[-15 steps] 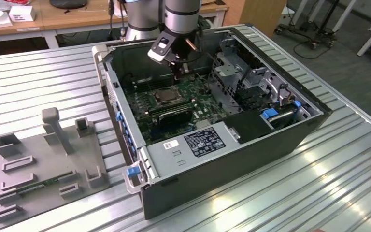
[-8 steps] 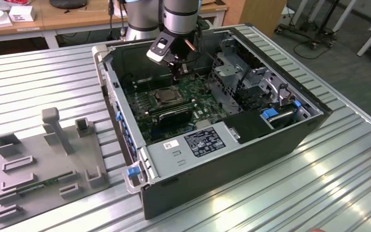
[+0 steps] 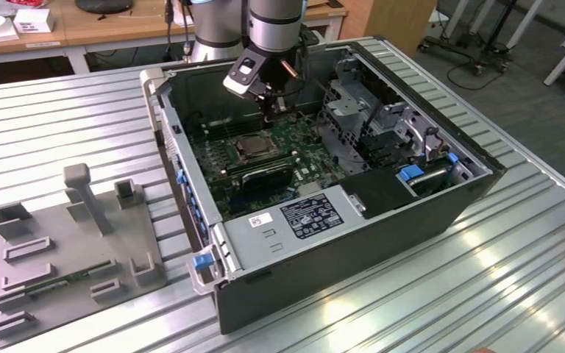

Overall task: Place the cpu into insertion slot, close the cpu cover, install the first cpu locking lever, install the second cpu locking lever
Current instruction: 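Close the cpu cover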

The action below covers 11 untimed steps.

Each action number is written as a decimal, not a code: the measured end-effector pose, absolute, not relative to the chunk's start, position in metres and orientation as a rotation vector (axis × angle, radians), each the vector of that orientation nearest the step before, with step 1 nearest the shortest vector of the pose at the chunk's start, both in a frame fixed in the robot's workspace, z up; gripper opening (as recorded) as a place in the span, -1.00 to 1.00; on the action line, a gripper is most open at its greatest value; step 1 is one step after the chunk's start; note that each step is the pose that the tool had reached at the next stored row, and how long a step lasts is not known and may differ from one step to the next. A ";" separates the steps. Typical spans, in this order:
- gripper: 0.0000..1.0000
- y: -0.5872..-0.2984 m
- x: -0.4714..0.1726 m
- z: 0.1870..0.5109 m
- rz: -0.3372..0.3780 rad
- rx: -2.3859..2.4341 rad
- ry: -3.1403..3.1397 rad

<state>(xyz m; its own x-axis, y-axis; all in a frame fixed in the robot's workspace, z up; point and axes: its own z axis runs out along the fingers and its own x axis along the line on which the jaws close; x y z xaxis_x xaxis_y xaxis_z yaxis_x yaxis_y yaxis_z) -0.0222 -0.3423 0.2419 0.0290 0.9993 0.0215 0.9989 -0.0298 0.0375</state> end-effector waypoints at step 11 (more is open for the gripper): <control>-0.79 -0.344 -0.029 0.236 0.065 2.245 2.180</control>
